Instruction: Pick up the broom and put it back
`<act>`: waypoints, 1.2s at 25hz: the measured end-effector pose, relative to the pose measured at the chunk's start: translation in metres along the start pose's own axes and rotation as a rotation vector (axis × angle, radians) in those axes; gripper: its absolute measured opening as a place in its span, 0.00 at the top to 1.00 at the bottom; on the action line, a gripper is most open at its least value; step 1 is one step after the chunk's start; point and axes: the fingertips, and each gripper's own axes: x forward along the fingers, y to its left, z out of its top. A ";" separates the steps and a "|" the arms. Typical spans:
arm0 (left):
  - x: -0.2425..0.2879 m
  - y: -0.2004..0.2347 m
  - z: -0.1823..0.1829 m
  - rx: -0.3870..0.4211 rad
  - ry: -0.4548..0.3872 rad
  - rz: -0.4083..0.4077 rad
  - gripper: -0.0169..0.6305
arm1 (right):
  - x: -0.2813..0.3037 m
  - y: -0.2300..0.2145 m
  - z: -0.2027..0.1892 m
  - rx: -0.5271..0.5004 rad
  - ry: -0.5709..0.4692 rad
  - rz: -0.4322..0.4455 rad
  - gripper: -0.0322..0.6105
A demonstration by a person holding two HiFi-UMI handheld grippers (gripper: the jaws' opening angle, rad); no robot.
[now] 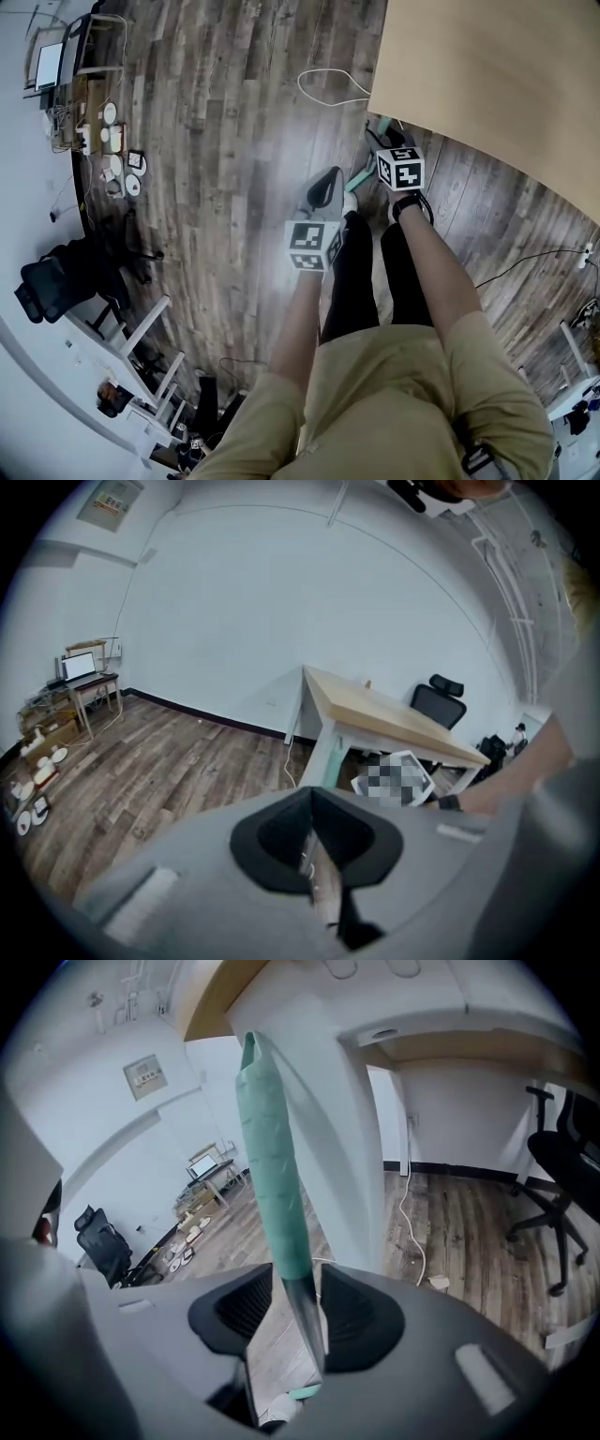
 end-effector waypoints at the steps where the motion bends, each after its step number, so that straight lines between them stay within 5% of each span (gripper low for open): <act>1: -0.001 0.002 0.000 -0.003 -0.002 0.004 0.97 | 0.001 0.002 0.002 -0.004 0.003 0.012 0.73; 12: -0.045 -0.014 0.026 -0.014 -0.041 -0.002 0.97 | -0.088 0.061 -0.033 -0.192 0.064 0.023 0.80; 17: -0.085 -0.040 0.076 0.010 -0.111 -0.016 0.97 | -0.168 0.105 0.000 -0.288 0.001 0.023 0.81; 30: -0.190 -0.111 0.222 0.195 -0.351 -0.040 0.97 | -0.389 0.173 0.197 -0.277 -0.555 -0.073 0.81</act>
